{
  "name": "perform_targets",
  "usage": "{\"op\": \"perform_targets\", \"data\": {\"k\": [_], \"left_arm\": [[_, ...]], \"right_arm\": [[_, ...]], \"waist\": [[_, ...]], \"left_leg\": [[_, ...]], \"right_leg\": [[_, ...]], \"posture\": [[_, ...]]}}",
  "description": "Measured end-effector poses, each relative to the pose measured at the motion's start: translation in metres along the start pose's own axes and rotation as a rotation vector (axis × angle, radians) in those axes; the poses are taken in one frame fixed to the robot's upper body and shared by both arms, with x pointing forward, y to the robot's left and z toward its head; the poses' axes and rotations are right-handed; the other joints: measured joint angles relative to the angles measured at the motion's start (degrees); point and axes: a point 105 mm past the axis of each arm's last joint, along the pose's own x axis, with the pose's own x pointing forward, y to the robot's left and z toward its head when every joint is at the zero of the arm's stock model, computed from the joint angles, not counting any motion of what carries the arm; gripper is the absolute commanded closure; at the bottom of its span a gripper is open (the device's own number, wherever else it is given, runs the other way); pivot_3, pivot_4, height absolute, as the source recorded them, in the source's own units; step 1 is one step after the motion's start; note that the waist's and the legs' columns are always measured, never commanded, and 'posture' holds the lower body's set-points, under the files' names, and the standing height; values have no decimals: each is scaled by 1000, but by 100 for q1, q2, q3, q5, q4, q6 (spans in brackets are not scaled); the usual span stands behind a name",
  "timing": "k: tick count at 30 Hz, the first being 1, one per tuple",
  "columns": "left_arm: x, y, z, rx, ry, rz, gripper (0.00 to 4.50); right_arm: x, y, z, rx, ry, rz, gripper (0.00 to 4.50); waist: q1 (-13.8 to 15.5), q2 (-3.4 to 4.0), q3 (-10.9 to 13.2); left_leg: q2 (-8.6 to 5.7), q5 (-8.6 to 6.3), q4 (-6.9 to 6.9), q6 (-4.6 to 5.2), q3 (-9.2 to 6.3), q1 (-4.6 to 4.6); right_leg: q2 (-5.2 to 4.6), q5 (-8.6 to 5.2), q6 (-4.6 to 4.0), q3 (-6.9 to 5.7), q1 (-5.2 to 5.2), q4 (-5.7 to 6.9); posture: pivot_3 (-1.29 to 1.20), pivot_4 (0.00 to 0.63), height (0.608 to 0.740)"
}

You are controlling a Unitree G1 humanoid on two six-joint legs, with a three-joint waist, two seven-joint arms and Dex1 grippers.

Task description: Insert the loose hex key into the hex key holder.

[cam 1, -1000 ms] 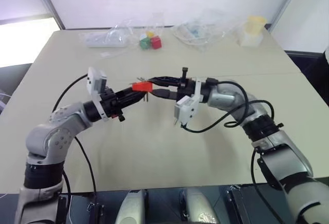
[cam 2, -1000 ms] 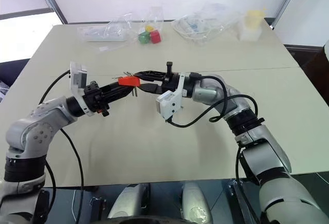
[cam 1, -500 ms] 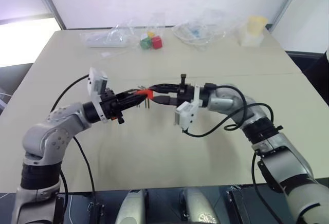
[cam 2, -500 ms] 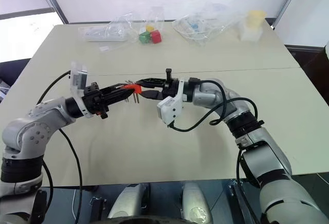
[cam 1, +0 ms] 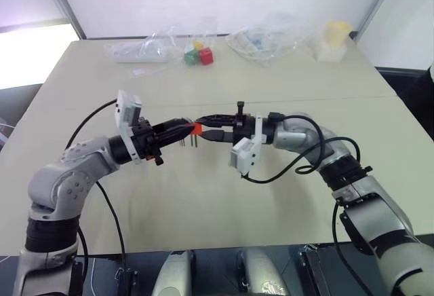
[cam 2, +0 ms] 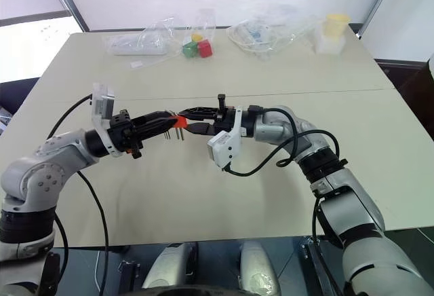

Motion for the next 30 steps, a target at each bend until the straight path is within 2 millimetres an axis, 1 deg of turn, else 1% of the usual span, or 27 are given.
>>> {"op": "perform_targets", "data": {"k": [25, 26, 28, 30], "left_arm": [[-2, 1, -1, 0, 0, 13, 3384], [-2, 1, -1, 0, 0, 14, 3914], [-1, -1, 0, 6, 0, 8, 4484], [-1, -1, 0, 9, 1, 11, 4484]], "right_arm": [[3, -7, 0, -13, -2, -7, 3481], [3, -7, 0, -13, -2, -8, 3481], [3, -8, -2, -7, 7, -10, 3481], [3, -8, -2, -3, 7, -13, 3481]], "waist": [[0, 0, 0], [0, 0, 0], [-1, 0, 0], [0, 0, 0]], "left_leg": [[0, 0, 0, 0, 0, 0], [0, 0, 0, 0, 0, 0], [0, 0, 0, 0, 0, 0], [1, 0, 0, 0, 0, 0]], "right_leg": [[0, 0, 0, 0, 0, 0], [0, 0, 0, 0, 0, 0], [0, 0, 0, 0, 0, 0], [0, 0, 0, 0, 0, 0]], "posture": [[0, 150, 740], [0, 150, 740], [0, 150, 740], [0, 150, 740]]}}
